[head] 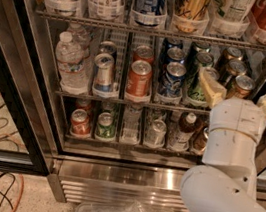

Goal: Pick coke can from top shelf of fridge

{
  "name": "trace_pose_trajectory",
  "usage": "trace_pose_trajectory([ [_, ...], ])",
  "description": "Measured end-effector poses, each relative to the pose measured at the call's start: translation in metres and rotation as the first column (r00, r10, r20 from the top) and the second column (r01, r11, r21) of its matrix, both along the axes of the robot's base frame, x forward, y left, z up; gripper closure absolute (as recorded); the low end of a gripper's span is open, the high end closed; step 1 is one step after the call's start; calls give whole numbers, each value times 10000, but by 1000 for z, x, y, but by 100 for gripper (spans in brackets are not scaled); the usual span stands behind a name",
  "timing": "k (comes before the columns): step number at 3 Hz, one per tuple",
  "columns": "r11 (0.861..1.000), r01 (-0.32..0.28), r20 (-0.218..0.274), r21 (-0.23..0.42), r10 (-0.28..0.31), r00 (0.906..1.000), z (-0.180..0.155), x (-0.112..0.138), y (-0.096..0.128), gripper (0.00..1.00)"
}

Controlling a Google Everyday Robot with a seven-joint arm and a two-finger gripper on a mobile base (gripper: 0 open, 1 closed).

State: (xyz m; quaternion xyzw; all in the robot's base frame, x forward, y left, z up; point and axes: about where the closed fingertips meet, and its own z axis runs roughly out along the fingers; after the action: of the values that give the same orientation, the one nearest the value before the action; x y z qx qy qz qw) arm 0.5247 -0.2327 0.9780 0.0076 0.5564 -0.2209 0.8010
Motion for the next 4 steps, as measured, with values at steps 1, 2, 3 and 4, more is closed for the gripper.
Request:
trace_pose_trajectory([
  [1,9982,-129,335,579,109,9994,16,-1,-12,0],
  [2,9808,-1352,653,1407,1271,9897,25,-3,4,0],
  [3,9644,-1817,885,1920,1673,9819,28,-3,9,0],
  [4,9645,-1813,888,1922,1669,9820,28,-3,9,0],
])
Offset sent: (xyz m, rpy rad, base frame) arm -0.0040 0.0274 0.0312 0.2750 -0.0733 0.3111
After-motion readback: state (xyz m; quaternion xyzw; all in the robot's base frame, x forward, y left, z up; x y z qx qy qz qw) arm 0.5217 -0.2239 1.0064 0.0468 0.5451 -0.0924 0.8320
